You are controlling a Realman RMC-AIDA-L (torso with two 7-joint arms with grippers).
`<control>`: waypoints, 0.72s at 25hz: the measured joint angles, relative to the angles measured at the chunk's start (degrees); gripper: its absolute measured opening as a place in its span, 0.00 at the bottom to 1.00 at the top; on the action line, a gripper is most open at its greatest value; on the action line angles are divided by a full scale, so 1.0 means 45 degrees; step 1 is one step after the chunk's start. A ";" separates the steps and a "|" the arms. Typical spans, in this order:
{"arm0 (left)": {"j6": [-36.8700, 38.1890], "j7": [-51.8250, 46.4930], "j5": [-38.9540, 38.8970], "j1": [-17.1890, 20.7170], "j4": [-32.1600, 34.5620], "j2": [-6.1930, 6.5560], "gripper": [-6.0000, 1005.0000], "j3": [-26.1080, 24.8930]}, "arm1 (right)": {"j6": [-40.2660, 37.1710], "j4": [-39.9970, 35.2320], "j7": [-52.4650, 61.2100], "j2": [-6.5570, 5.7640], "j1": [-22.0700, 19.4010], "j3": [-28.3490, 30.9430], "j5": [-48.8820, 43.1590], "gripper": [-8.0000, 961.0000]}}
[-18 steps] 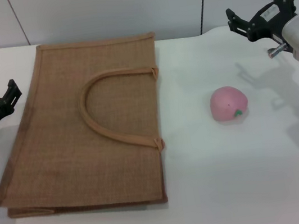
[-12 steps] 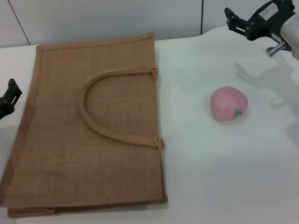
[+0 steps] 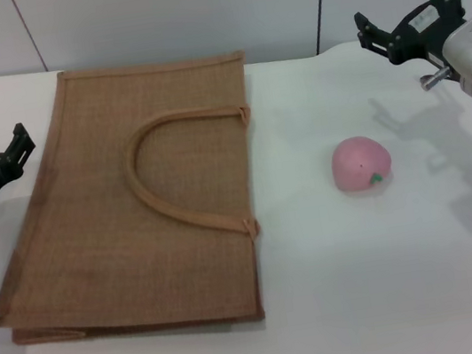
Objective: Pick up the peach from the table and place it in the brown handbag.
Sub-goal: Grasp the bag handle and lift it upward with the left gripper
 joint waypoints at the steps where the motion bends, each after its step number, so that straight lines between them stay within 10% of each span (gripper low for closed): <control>1: 0.0000 -0.0003 0.0000 0.0000 0.0000 0.0000 0.87 0.0003 | 0.0000 0.0000 0.0000 0.0000 0.0000 -0.0003 0.0000 0.90; 18: -0.1419 -0.2623 0.4651 -0.0324 0.0396 0.0361 0.87 0.0397 | 0.0488 -0.0013 0.0000 -0.0031 -0.0001 -0.0036 0.0001 0.90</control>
